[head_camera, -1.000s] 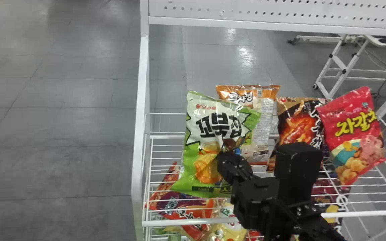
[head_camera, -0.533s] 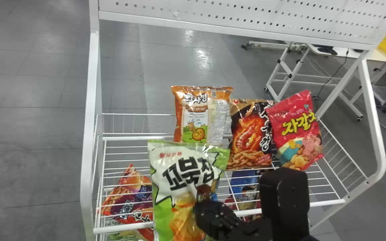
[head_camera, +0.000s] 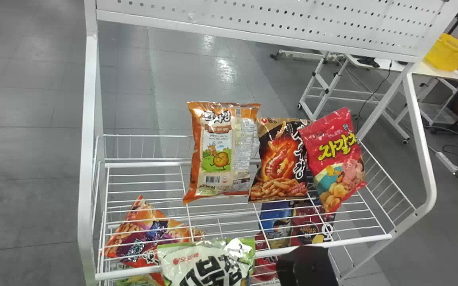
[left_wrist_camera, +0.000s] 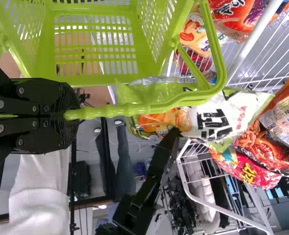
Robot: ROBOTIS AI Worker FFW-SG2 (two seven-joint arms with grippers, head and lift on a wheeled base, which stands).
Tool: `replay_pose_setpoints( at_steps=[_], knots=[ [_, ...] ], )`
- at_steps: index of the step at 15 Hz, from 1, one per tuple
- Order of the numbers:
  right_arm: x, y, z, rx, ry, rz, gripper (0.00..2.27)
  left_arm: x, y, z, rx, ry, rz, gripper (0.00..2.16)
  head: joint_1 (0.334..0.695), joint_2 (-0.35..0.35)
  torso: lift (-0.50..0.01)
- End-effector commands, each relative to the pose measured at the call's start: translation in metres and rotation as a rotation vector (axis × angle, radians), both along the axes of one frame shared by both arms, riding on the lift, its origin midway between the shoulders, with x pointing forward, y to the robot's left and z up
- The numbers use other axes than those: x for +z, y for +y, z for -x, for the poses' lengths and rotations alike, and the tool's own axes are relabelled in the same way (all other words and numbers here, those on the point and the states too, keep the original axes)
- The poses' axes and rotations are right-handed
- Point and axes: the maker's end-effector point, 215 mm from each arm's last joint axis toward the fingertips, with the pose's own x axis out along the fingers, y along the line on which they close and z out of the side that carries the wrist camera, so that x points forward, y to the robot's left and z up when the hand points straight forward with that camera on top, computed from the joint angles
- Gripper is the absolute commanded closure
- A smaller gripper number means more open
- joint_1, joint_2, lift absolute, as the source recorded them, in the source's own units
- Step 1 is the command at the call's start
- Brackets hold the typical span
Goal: Hold basket handle with left hand then pick Gkobukchip with right hand and place into basket
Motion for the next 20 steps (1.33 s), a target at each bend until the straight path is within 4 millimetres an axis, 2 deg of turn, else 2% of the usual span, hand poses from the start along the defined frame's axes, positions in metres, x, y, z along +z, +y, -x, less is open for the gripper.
replay_pose_setpoints(
  at_steps=[1,8,10,14,20],
  knots=[
    [0.0,0.021,0.014,0.042,0.031,-0.052,2.07,0.0,-0.002,0.001,-0.001,0.003,0.006,1.41,0.695,-0.35,-0.032],
    [0.0,0.064,0.035,0.112,0.061,-0.107,2.07,-0.003,-0.006,-0.007,-0.007,-0.006,0.005,1.41,0.695,-0.35,-0.032],
    [-0.02,0.065,0.044,0.106,0.106,-0.076,2.07,-0.004,-0.006,-0.012,-0.007,-0.015,0.002,1.41,0.695,-0.304,-0.032],
    [-0.077,0.068,0.064,0.121,0.238,-0.036,2.05,-0.004,-0.004,-0.012,-0.002,-0.011,0.006,1.41,0.695,-0.283,-0.032],
    [-0.115,0.082,0.078,0.154,0.338,-0.046,2.0,-0.005,-0.005,-0.017,-0.002,-0.015,0.012,1.41,0.695,-0.264,-0.032]
  ],
)
